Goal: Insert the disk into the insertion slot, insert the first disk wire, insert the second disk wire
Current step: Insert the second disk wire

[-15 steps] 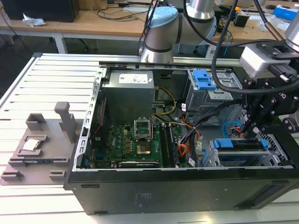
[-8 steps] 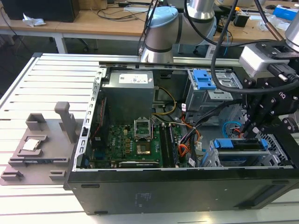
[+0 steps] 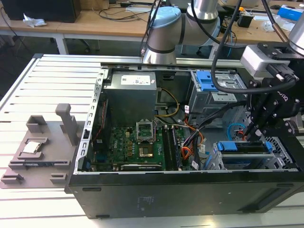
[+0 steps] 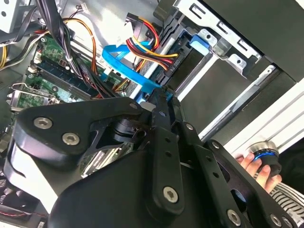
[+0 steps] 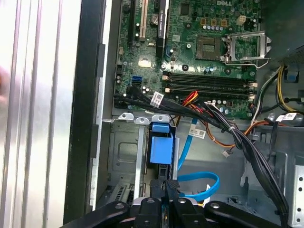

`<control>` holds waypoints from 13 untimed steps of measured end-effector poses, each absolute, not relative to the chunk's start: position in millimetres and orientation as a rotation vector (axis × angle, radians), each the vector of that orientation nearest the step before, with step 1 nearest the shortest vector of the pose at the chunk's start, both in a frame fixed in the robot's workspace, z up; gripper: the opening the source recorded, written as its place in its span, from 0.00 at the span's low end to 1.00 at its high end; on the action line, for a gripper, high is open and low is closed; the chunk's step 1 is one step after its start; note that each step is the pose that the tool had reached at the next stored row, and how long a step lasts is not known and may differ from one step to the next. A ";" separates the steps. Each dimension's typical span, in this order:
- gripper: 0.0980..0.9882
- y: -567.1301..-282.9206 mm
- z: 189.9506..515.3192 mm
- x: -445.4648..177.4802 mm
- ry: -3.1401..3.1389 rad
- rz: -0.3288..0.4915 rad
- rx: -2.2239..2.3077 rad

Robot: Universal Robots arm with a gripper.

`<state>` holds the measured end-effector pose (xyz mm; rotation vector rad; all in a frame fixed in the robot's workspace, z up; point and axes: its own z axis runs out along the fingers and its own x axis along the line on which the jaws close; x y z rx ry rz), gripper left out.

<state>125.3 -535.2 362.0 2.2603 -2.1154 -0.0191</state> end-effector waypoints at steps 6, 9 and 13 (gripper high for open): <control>0.07 -535.2 359.1 125.3 -2.115 -0.019 2.260; 0.07 -535.2 357.7 125.3 -2.115 -0.019 2.260; 0.07 -535.2 355.8 125.3 -2.115 -0.019 2.260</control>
